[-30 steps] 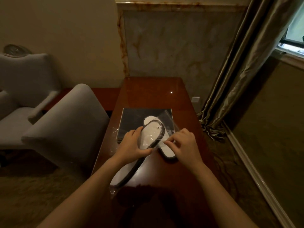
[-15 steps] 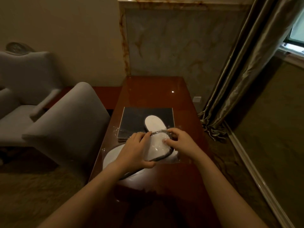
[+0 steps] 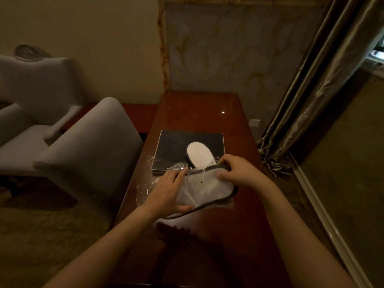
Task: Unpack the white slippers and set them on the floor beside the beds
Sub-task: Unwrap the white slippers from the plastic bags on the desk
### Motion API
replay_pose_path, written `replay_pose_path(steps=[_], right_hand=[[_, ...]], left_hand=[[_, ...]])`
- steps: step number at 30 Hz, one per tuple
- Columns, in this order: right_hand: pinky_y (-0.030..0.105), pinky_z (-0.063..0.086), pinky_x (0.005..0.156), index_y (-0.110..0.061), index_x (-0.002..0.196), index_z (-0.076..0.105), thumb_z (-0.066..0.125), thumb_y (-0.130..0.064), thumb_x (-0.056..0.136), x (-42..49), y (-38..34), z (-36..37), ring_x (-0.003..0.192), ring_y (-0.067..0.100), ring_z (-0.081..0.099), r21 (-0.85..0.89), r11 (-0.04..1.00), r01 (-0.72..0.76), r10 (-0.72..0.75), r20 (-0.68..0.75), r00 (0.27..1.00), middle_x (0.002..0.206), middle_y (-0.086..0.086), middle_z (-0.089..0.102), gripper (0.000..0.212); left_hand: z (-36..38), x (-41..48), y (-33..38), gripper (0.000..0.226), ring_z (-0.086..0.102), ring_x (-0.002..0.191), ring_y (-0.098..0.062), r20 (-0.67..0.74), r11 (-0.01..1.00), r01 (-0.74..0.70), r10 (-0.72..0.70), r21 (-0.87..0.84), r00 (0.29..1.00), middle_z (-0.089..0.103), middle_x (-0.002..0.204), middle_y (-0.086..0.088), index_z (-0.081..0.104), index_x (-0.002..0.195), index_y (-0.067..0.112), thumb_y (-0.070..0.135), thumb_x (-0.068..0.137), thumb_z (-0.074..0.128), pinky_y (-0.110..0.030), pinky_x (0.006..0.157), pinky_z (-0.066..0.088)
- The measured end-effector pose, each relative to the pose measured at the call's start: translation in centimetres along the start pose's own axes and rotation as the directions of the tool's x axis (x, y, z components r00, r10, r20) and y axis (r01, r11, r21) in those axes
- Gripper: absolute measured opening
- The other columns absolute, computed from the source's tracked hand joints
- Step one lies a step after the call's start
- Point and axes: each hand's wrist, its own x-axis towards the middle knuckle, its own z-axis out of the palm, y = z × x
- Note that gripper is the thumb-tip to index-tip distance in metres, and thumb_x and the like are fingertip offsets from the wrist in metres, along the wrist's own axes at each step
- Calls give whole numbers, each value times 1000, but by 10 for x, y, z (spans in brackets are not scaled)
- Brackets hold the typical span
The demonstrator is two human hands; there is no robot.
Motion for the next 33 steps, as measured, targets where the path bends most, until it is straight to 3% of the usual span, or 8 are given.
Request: replay_pose_path(steps=[4, 6, 10, 15, 22, 33], right_hand=[[25, 47, 69, -21, 113, 54, 59, -24, 83, 9, -11, 10, 89, 17, 57, -329, 944, 12, 3, 45, 999, 110, 4, 60, 30], [26, 46, 71, -23, 117, 56, 59, -24, 84, 13, -13, 16, 94, 18, 57, -379, 923, 73, -64, 37, 997, 115, 3, 62, 32], [30, 50, 80, -27, 114, 61, 58, -25, 85, 12, -8, 8, 99, 14, 59, -307, 943, 132, -151, -39, 988, 111, -4, 65, 29], [32, 48, 86, -28, 111, 64, 60, -28, 82, 4, 7, -25, 101, 12, 56, -246, 962, 118, -151, -120, 981, 113, -5, 65, 29], [32, 46, 89, -24, 107, 66, 60, -23, 81, -8, 22, -49, 99, 12, 57, -178, 981, 81, -112, -168, 979, 108, -3, 67, 26], [26, 36, 82, -24, 106, 67, 63, -19, 81, -25, 46, -51, 91, 6, 49, -5, 999, -40, 37, -292, 956, 93, -10, 57, 25]], left_hand=[[12, 4, 7, 108, 38, 125, -18, 39, 999, -25, 24, 34, 999, 36, 142, -4, 14, 149, 17, 71, 65, 54, -32, 107, 37], [13, 6, 7, 107, 39, 124, -18, 43, 999, -25, 24, 27, 999, 37, 141, -4, 15, 149, 18, 69, 65, 56, -31, 106, 37], [11, 7, -8, 100, 45, 121, -20, 11, 998, 23, -22, -51, 1000, 44, 137, -5, 23, 147, 19, 53, 65, 69, -30, 101, 40], [13, 3, -34, 99, 46, 124, -24, 53, 958, 219, -212, -187, 976, 46, 138, -8, 22, 146, 20, 40, 66, 76, -35, 101, 42], [28, 14, -35, 93, 47, 121, -20, 96, 935, 249, -231, -255, 968, 48, 136, -5, 23, 147, 22, 29, 70, 76, -34, 99, 44], [58, 37, -36, 81, 50, 109, -21, 168, 934, 322, -296, -155, 940, 51, 123, -7, 23, 147, 21, 26, 79, 66, -34, 95, 46]])
